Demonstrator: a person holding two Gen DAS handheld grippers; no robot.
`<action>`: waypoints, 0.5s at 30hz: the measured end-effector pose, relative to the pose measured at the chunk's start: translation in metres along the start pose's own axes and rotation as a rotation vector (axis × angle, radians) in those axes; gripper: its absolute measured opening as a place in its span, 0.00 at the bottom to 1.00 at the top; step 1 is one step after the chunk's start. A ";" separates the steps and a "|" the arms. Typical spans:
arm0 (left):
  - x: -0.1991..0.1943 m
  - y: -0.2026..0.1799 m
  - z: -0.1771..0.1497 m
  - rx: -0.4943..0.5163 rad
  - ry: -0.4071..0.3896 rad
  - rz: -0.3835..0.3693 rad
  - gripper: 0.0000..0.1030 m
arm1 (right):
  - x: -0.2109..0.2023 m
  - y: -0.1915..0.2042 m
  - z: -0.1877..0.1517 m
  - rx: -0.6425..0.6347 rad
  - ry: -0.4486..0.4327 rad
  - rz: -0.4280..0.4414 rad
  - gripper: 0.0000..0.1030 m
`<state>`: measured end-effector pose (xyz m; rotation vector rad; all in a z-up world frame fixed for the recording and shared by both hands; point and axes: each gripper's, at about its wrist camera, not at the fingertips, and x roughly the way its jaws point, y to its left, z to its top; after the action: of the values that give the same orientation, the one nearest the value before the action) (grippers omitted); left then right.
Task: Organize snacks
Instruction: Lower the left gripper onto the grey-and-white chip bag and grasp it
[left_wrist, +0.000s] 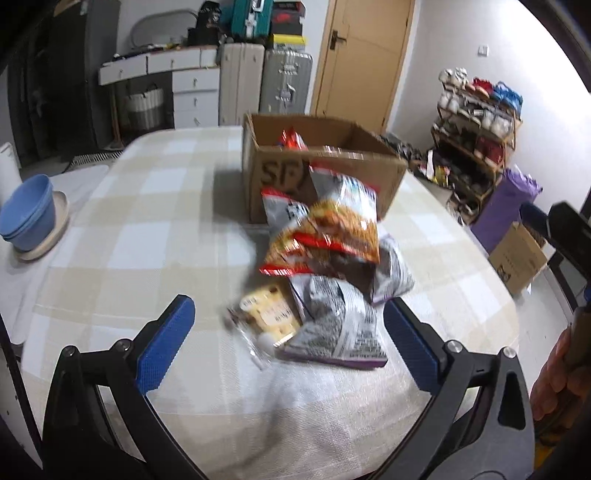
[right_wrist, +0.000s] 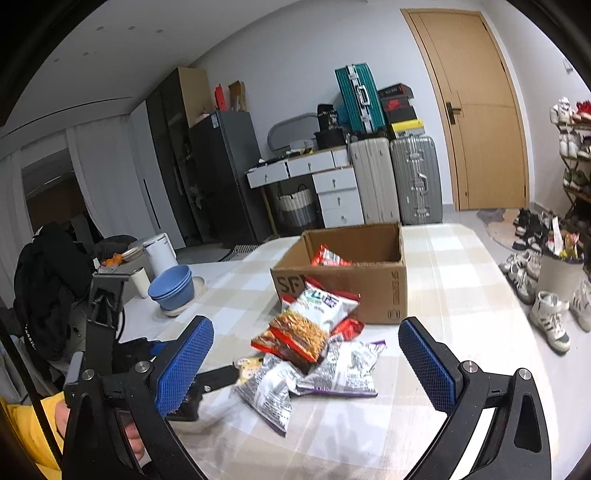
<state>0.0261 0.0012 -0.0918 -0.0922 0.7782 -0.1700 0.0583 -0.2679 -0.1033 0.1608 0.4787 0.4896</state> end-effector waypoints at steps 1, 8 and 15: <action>0.007 -0.002 -0.002 0.001 0.012 -0.004 0.99 | 0.003 -0.002 -0.002 0.005 0.010 0.003 0.99; 0.047 -0.016 -0.009 0.006 0.051 -0.026 0.99 | 0.022 -0.015 -0.018 0.035 0.057 0.008 0.99; 0.076 -0.047 -0.015 0.145 0.044 0.028 0.77 | 0.031 -0.035 -0.026 0.088 0.082 0.002 0.99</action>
<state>0.0636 -0.0592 -0.1483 0.0597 0.8079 -0.2024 0.0840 -0.2822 -0.1475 0.2261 0.5804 0.4789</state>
